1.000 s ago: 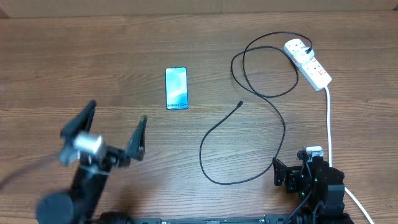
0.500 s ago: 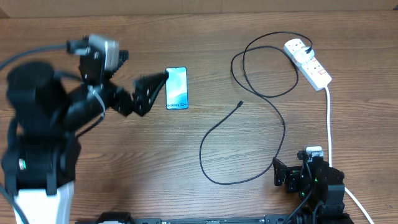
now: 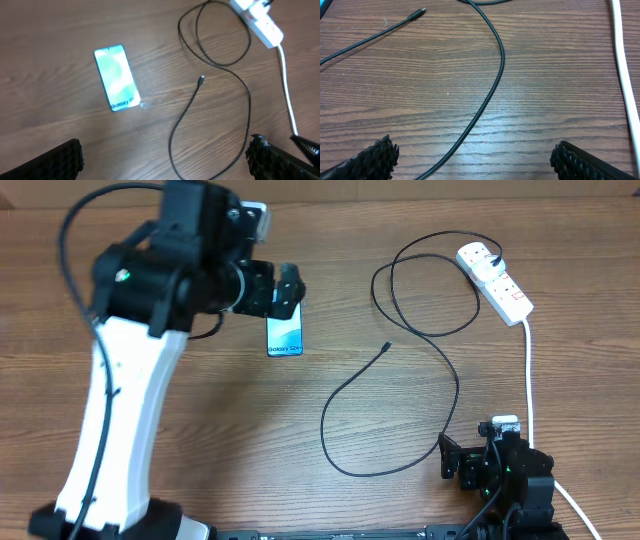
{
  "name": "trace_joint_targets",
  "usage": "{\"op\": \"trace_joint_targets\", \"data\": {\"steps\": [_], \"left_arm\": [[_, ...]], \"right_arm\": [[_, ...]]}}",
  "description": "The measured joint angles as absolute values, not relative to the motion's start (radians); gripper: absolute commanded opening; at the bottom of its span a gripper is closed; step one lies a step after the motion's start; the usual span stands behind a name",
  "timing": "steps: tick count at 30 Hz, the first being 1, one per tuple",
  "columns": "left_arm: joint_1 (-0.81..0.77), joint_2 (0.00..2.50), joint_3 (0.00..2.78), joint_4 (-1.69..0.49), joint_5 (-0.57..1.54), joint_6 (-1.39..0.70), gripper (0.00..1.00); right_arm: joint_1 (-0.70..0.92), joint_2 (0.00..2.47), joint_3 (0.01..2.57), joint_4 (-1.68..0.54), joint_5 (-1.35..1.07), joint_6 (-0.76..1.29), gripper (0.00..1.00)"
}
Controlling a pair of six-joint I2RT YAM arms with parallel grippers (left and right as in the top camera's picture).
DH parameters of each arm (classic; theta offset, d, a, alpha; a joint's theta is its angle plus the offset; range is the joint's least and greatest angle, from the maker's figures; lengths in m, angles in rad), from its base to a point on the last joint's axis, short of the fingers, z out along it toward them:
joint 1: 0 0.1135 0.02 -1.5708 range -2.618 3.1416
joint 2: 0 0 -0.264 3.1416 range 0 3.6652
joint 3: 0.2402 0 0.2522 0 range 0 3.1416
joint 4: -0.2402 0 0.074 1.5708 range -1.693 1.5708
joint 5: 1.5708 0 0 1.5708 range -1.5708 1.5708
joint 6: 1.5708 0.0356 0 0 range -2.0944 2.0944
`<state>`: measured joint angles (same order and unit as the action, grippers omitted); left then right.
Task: Plug charger to phone and switch on socket
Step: 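Move the left gripper over the phone and lower onto it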
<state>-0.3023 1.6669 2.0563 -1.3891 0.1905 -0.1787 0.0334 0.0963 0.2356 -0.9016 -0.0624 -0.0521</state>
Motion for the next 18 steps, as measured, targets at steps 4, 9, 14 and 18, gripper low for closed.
{"op": "trace_joint_targets", "data": {"steps": [4,9,14,18], "left_arm": [[-0.308,1.74,2.058,-1.405,0.151,-0.318,1.0],[-0.309,1.84,2.058,-1.429,0.045,-0.466,1.0],[-0.315,1.932,2.058,-1.415,0.007,-0.519,1.0],[-0.315,2.018,2.059,-1.414,-0.003,-0.529,1.0]], "right_arm": [[0.033,0.096,0.236,-0.902,-0.062,-0.052,1.0],[0.033,0.096,0.236,-0.902,-0.062,-0.052,1.0],[0.033,0.096,0.236,-0.902,-0.062,-0.052,1.0],[0.033,0.096,0.236,-0.902,-0.062,-0.052,1.0]]}}
